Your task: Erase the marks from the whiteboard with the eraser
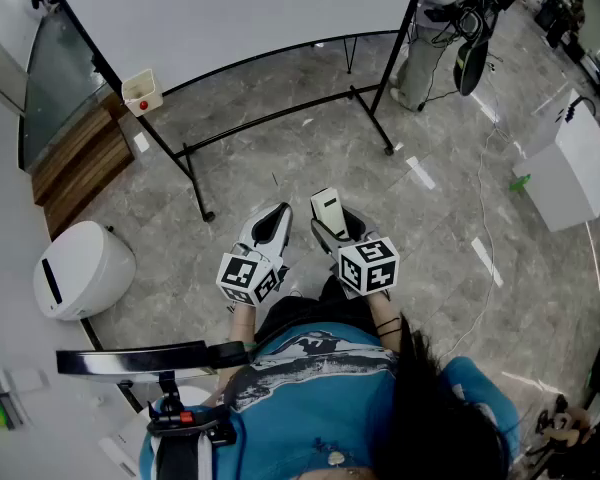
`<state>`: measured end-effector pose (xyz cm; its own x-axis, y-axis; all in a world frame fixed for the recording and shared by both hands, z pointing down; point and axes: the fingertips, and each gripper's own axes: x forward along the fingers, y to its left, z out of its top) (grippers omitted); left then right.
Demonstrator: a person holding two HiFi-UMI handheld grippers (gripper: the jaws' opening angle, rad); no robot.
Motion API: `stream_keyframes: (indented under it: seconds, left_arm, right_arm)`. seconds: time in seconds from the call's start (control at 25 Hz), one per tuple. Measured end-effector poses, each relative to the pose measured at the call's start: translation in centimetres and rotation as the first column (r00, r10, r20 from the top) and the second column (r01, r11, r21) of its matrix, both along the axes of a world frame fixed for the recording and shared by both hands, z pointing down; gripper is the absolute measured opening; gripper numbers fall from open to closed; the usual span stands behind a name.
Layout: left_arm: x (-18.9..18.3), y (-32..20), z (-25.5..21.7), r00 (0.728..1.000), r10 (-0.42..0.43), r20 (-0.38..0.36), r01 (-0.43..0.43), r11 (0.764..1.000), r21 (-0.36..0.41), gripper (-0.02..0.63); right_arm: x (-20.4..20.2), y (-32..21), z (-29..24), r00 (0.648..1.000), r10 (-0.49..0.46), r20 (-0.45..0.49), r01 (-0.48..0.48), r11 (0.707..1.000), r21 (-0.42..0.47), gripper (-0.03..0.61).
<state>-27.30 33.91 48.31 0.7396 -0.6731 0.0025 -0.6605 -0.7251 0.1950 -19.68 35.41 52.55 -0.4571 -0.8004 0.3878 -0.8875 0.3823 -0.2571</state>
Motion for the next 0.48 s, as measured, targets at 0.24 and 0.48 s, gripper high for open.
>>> stream_keyframes:
  seconds: [0.24,0.48]
  left_arm:
    - [1.6,-1.9,0.6,1.000,0.019,0.017,-0.019,1.000,-0.017,0.005]
    - [4.5,-6.3,0.7,0.999,0.028,0.023,-0.028,1.000,-0.013,0.005]
  right_arm:
    - [2.0,-2.0,0.0,0.999,0.041,0.010,-0.041,0.999,0.012,0.264]
    - [4.9,-6.4,0.5,0.998,0.040,0.044,-0.040,0.999,0.017,0.264]
